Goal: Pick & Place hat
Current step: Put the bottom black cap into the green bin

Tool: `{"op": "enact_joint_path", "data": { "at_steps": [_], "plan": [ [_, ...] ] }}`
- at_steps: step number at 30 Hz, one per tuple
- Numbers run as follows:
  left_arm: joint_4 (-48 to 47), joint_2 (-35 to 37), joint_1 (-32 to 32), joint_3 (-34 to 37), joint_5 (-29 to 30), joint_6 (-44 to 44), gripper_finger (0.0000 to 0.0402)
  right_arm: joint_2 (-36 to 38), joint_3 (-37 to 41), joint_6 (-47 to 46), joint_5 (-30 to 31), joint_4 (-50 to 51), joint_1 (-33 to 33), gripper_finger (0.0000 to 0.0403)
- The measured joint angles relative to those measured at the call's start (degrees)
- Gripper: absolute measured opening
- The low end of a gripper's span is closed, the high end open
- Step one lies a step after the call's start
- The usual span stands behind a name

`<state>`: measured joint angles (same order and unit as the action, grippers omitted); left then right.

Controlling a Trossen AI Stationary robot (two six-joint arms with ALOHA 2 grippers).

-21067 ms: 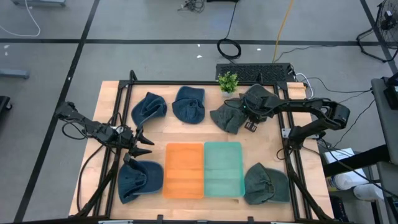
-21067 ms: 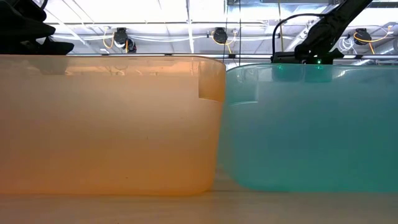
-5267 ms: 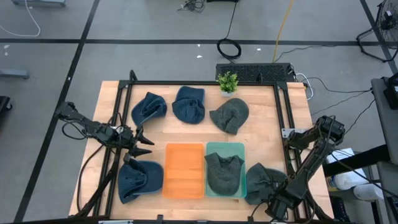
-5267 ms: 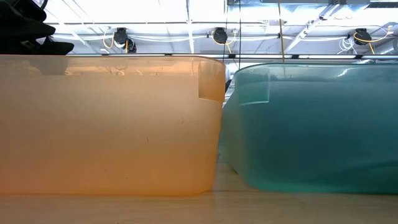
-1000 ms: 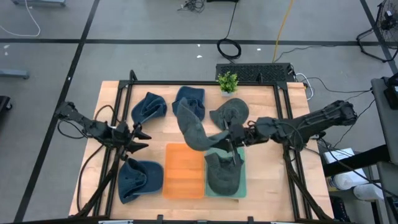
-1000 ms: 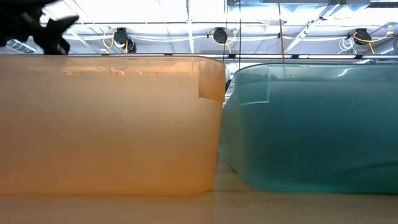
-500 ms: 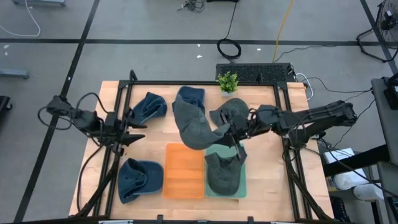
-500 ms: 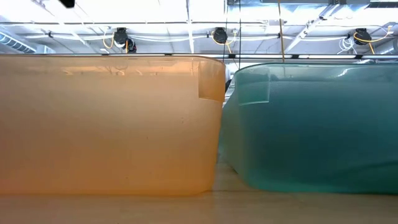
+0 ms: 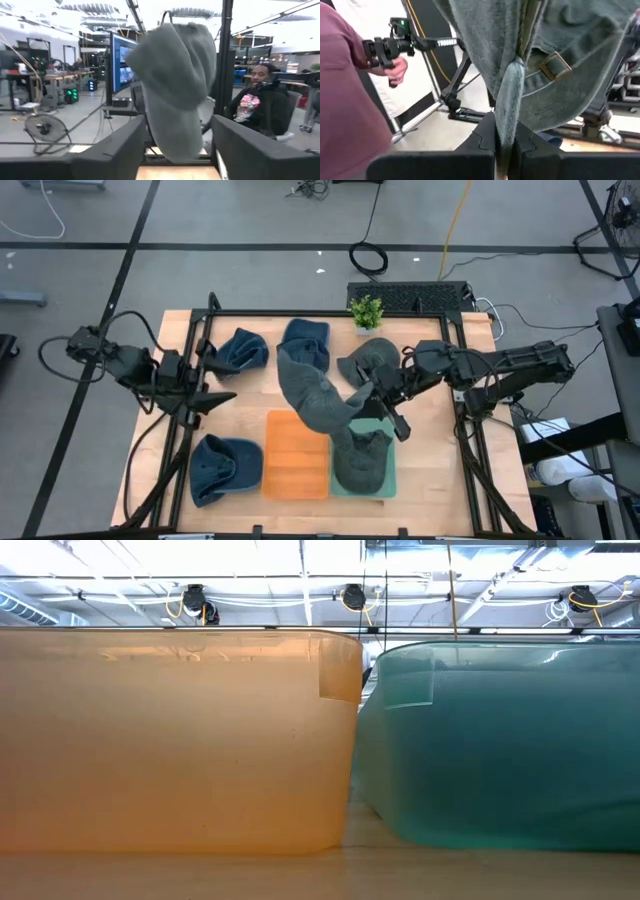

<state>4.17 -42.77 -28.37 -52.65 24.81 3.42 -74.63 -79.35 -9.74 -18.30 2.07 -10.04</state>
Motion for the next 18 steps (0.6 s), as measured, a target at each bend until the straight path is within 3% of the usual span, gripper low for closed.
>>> {"op": "enact_joint_path", "data": {
  "at_steps": [9, 18],
  "plan": [
    [-12.16, -12.71, 4.34, -18.69, -2.39, 4.23, 0.0347, -0.02, 0.00, -3.76, -3.24, 3.32, -0.04, 0.0000],
    [-24.13, -24.00, 9.77, -35.97, -11.65, 1.55, 0.0348, -0.04, 0.02, -6.14, -4.55, 4.25, -0.67, 0.0000]
  ]
}}
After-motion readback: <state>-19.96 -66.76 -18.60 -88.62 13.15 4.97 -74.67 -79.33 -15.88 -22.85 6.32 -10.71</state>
